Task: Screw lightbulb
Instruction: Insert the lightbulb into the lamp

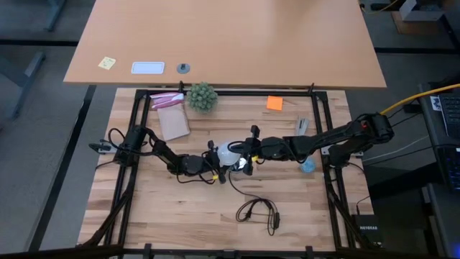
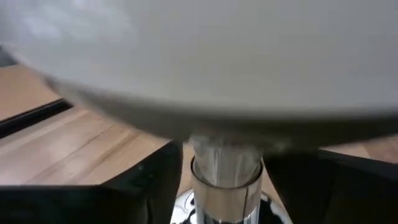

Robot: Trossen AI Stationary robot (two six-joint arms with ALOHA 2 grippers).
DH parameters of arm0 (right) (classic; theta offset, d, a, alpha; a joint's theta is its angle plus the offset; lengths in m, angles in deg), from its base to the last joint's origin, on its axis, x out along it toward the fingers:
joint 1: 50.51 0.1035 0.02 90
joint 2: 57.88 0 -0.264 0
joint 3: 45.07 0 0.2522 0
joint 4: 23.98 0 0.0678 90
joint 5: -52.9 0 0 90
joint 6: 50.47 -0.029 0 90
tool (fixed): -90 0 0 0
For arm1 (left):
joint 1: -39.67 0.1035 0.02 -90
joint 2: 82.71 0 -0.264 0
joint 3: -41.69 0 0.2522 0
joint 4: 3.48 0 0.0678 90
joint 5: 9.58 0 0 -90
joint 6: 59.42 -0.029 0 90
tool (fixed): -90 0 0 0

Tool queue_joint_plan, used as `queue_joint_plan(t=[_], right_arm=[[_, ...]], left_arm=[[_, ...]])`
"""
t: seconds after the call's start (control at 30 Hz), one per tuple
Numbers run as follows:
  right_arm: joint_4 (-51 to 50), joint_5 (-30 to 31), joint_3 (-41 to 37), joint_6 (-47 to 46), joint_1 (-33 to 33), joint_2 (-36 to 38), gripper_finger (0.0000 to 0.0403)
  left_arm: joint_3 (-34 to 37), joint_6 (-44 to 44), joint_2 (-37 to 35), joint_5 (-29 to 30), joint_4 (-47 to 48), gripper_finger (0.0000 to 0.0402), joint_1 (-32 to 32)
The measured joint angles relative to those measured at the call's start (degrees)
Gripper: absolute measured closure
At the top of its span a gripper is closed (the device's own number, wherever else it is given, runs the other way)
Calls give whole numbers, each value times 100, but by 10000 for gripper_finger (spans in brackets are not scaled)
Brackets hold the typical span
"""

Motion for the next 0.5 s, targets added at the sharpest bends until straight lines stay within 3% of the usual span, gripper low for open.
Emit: queue_joint_plan(t=[0.3, 0.5], right_arm=[[-99, 239, -6, -127, 2, 38, 382], [-230, 601, -30, -108, -7, 230, 382]], left_arm=[[0, -366, -9, 2, -656, 178, 0], [0, -384, -9, 13, -653, 199, 7]])
